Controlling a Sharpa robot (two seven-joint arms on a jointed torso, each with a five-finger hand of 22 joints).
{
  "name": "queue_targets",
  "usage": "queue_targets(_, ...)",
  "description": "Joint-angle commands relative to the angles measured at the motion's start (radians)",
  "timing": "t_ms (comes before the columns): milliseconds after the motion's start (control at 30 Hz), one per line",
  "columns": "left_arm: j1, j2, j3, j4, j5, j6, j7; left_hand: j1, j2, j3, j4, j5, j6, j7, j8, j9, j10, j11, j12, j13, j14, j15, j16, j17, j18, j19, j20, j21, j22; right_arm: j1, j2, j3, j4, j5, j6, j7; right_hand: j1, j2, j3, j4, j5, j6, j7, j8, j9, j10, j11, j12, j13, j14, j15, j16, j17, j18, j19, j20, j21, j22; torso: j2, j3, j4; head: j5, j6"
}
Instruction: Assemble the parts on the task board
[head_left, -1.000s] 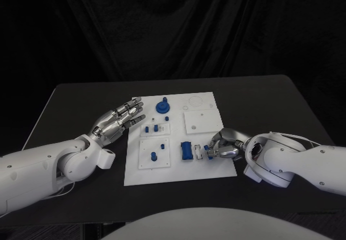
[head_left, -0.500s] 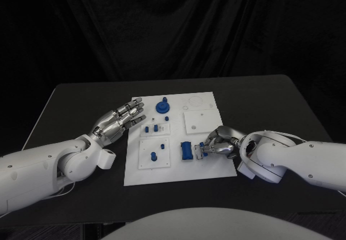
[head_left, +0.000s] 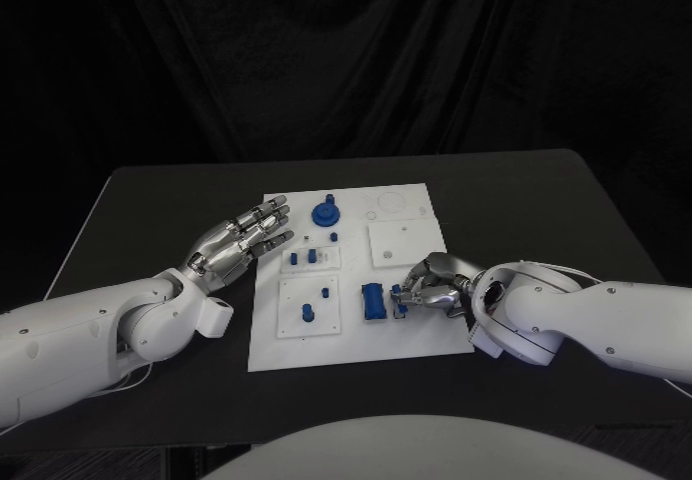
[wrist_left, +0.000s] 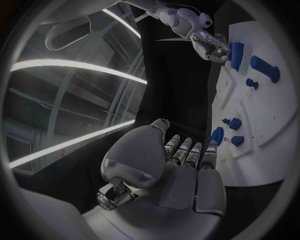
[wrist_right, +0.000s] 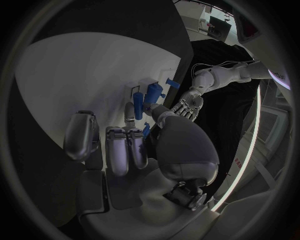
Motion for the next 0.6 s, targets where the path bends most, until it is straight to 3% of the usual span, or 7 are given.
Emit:
queue_targets(33, -0.002, 0.004, 0.001, -0.001, -0.001, 0.02, 0.009, -0.004, -0.003, 0.006, 0.0, 0.005, 0.002, 0.004, 0.005, 0.001, -0.002, 0.004, 0.002, 0.001, 0.003, 0.005, 0.001, 0.0, 0.01, 0.002, 0.006, 0.007, 0.001, -0.004, 0.003, 0.0, 0.0, -0.003, 0.023, -0.02, -0.011, 0.001, -0.006, 0.008, -0.013, -0.005, -0.002, -0.005, -0.004, 0.104, -0.001, 0.005, 0.263, 0.104, -0.001, 0.001, 0.258, 0.011, -0.009, 0.0, -0.006, 0.154, -0.001, 0.0005, 0.0011, 0.001, 0.0)
queue_targets(267, -0.002, 0.008, 0.001, -0.003, -0.001, 0.023, 0.008, -0.004, -0.003, 0.008, -0.001, 0.005, 0.003, 0.006, 0.006, 0.002, -0.002, 0.004, 0.002, 0.001, 0.003, 0.006, 0.001, 0.0, 0.009, 0.002, 0.006, 0.007, 0.001, -0.005, 0.005, 0.0, -0.001, -0.02, 0.041, -0.039, -0.021, -0.001, -0.023, 0.023, -0.05, -0.007, 0.0, -0.009, -0.012, 0.104, 0.001, 0.005, 0.263, 0.103, 0.0, 0.0, 0.254, 0.012, -0.011, 0.001, -0.012, 0.152, -0.001, 0.001, -0.0007, 0.003, 0.0)
queue_targets(433, -0.002, 0.008, 0.001, -0.005, -0.001, 0.024, 0.008, -0.004, -0.002, 0.009, -0.001, 0.005, 0.003, 0.007, 0.006, 0.002, -0.003, 0.003, 0.002, 0.001, 0.003, 0.007, 0.001, 0.001, 0.009, 0.002, 0.007, 0.007, 0.001, -0.005, 0.002, 0.0, -0.001, -0.036, 0.044, -0.051, -0.025, -0.003, -0.028, 0.027, -0.054, -0.008, 0.001, -0.01, -0.014, 0.104, 0.001, 0.005, 0.263, 0.103, 0.001, 0.0, 0.253, 0.013, -0.011, 0.001, -0.013, 0.152, -0.001, 0.0013, -0.0001, 0.002, 0.0)
queue_targets(600, -0.002, 0.008, 0.001, -0.006, -0.001, 0.025, 0.007, -0.004, -0.002, 0.01, -0.001, 0.005, 0.004, 0.007, 0.006, 0.002, -0.003, 0.003, 0.002, 0.001, 0.003, 0.007, 0.001, 0.001, 0.009, 0.002, 0.007, 0.007, 0.001, -0.005, -0.001, 0.0, 0.0, -0.052, 0.042, -0.058, -0.035, -0.008, -0.051, 0.045, -0.113, -0.005, 0.002, -0.011, -0.023, 0.104, 0.003, 0.005, 0.263, 0.102, 0.002, -0.001, 0.251, 0.013, -0.012, 0.003, -0.018, 0.151, -0.002, 0.0009, -0.0002, 0.003, 0.0)
